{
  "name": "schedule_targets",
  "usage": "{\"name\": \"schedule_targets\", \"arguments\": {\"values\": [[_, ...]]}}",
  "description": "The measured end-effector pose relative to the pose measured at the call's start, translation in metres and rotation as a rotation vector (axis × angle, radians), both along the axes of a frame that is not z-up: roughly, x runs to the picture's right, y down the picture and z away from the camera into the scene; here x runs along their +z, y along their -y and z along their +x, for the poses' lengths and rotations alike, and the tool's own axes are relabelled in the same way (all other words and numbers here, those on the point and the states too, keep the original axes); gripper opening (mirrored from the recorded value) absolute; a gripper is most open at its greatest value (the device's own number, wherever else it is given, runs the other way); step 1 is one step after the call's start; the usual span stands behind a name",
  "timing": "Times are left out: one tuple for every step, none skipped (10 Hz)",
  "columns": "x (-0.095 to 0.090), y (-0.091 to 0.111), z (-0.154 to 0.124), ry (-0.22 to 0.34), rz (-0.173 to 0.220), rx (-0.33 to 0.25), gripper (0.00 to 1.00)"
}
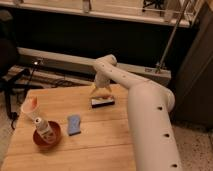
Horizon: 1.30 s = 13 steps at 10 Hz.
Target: Push the eraser across the table
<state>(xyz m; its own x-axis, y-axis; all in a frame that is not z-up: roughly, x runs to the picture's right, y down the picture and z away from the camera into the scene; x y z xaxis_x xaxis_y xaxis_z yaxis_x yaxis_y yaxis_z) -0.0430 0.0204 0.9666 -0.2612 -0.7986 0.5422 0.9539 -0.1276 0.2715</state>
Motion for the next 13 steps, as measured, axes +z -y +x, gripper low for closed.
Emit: {"name": "schedule_targets", "arguments": {"values": [[0.004,-0.006,-0.005,-0.001,-0.008,-0.029,0.80],[0.006,-0.009,-0.008,-0.008,-0.012,-0.048,0.80],[0.009,-0.011,-0.005,-0.024,-0.015,-0.064,0.80],[0.010,-0.013,-0.003,-0.035,-0.020,-0.070,0.80],[0.012,-0.016,-0.003,-0.050,-0.026,-0.077,0.80],[0.013,-0.019,-0.001,-0.061,-0.033,-0.071,0.80],[0.014,-0.021,0.000,-0.068,-0.037,-0.062,0.80],[0.014,-0.024,0.002,-0.075,-0.045,-0.048,0.80],[0.012,-0.028,0.004,-0.079,-0.056,-0.030,0.80],[0.010,-0.031,0.007,-0.084,-0.065,-0.011,0.80],[0.008,-0.035,0.011,-0.089,-0.075,0.002,0.80],[0.005,-0.040,0.016,-0.095,-0.086,0.013,0.80],[0.001,-0.045,0.021,-0.099,-0.095,0.016,0.80]]}}
